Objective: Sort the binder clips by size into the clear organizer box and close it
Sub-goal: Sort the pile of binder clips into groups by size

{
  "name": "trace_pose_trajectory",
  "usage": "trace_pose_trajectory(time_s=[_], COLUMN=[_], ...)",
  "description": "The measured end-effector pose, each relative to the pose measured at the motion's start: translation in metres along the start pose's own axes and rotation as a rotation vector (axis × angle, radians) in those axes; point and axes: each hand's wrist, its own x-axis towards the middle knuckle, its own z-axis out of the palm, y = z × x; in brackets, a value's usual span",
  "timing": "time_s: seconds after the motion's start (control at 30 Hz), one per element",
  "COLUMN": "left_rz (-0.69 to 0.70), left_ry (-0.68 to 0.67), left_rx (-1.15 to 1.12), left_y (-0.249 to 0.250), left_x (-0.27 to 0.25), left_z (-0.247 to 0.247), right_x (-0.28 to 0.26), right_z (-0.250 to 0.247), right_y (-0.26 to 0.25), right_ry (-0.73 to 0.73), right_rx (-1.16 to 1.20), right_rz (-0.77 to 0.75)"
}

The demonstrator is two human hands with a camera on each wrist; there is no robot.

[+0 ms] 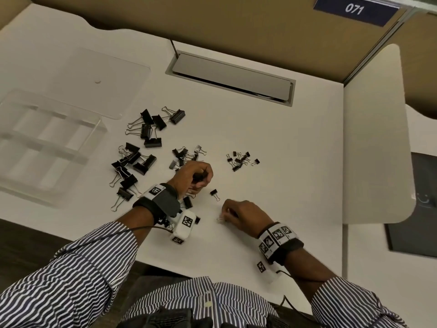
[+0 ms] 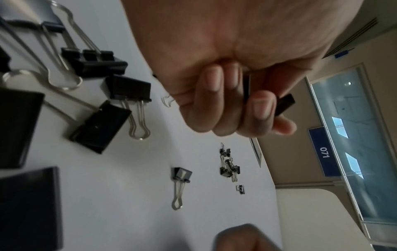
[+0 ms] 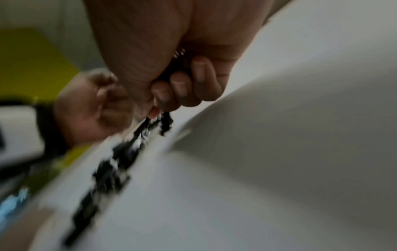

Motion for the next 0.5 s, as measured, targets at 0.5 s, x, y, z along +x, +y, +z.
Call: trace_pose_trajectory(time_s=[0.5], left_rz=[-0.058], left_ry=[0.201], left_rx=[0.778], left_y=[-0.022], left_x=[0.008], left_z=[-0.005], right_x=[0.023], right_z=[-0.035], right_y=[-0.008], right_ry=[0.128], right_rx=[-0.064], right_rz=[0.173])
